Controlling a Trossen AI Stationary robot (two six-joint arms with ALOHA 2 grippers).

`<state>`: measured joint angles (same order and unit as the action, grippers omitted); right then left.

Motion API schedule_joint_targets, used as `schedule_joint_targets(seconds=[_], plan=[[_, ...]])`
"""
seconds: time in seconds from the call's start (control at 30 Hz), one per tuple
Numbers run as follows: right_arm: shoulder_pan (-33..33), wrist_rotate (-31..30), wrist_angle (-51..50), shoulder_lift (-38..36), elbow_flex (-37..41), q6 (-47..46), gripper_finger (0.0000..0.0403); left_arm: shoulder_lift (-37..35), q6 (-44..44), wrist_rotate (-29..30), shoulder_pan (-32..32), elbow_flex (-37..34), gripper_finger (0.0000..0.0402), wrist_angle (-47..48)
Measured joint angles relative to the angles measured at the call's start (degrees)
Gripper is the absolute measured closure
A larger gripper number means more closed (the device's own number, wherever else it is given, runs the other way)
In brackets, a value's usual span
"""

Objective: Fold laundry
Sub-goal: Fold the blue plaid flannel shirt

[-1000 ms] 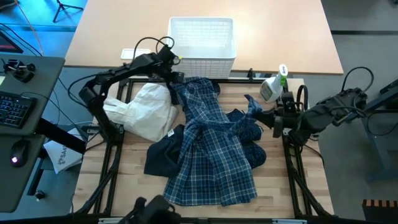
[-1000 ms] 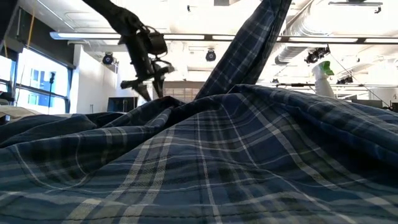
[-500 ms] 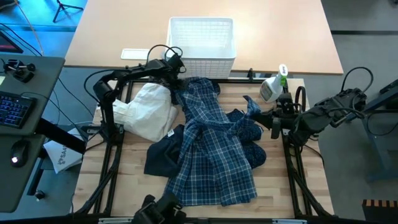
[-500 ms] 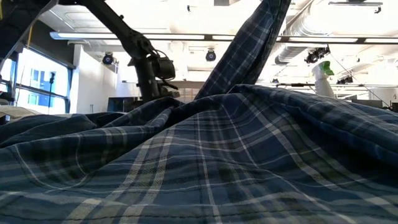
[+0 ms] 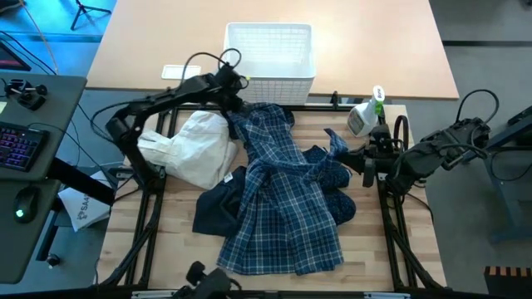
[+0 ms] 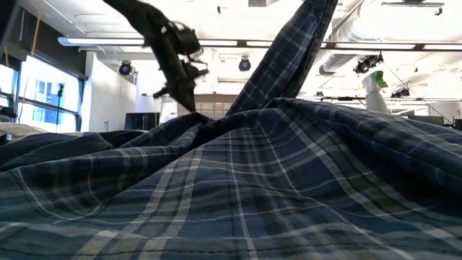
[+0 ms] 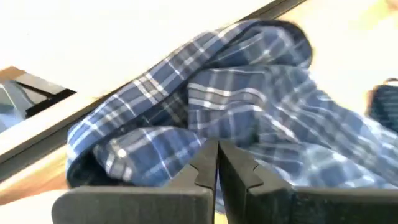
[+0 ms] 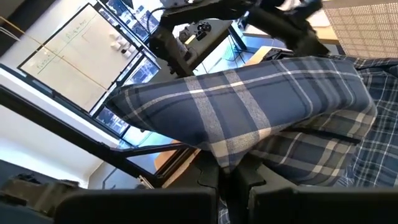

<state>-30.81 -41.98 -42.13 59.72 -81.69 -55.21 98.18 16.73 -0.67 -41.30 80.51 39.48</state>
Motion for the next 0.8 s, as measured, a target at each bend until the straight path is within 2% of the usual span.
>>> schedule_joint_targets(seconds=[0.13, 0.23, 0.47, 0.63, 0.8], plan=[[0.0, 0.0, 0.0, 0.0, 0.0, 0.88, 0.0403, -1.85, 1.62, 3.84, -1.31, 0.0, 0.0392, 3.66], [0.0, 0.02, 0.0, 0.0, 0.0, 1.26, 0.0403, -0.44, 2.64, 2.61, -3.3, -0.02, 0.0374, 5.95], [0.0, -0.02, 1.37, 0.0, 0.0, 1.73, 0.0403, 5.7, 2.57, -0.2, -5.85, -0.11, 0.0285, 9.25], [0.0, -0.04, 3.01, 0.0, 0.0, 3.33, 0.0403, 9.17, 4.32, 4.43, -6.93, -0.11, 0.0227, 9.39], [0.0, -0.04, 3.91, 0.0, 0.0, 4.71, 0.0403, 10.24, 6.28, 6.99, -7.48, -0.11, 0.021, 4.76]])
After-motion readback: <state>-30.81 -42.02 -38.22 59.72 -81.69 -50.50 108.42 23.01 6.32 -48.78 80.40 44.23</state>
